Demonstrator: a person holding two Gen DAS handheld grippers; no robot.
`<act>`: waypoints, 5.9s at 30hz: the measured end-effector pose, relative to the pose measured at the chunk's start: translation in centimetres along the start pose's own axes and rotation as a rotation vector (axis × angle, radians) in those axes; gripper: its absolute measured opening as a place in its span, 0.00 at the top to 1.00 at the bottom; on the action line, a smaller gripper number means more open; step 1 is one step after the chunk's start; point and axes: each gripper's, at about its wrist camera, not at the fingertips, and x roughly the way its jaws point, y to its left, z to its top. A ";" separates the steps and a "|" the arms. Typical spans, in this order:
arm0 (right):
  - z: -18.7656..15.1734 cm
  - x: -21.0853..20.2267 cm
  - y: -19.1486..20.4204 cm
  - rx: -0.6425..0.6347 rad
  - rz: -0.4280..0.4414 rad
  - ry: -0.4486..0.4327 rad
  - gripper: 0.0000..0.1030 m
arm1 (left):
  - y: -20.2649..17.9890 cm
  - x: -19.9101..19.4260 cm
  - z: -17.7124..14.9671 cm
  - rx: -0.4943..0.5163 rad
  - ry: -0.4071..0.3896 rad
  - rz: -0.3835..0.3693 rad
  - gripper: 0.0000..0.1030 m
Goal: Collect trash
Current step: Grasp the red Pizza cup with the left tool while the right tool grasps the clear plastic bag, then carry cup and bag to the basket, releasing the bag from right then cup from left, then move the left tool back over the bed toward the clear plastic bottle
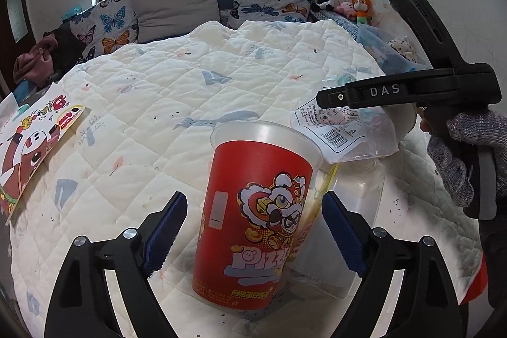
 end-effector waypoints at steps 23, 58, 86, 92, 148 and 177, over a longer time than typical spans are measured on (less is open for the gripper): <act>-1.4 -5.9 -1.2 0.033 0.050 -0.148 0.58 | 0.8 1.7 0.2 -0.044 0.049 -0.052 0.30; -18.0 -18.7 -12.6 0.250 -0.071 -0.302 0.58 | -4.2 -5.3 2.5 0.089 -0.054 -0.009 0.30; -28.3 -21.2 -29.5 0.570 -0.289 -0.301 0.35 | -28.8 -4.4 3.9 0.358 -0.051 -0.281 0.30; -29.4 -21.8 -30.9 0.600 -0.287 -0.314 0.35 | -31.5 -2.7 4.1 0.380 -0.022 -0.299 0.30; -32.4 -24.7 -25.7 0.536 -0.225 -0.351 0.31 | -28.2 -1.7 0.1 0.368 -0.004 -0.278 0.19; -19.7 -16.1 -11.5 0.269 -0.042 -0.251 0.29 | -9.0 3.9 0.4 0.245 0.122 -0.002 0.17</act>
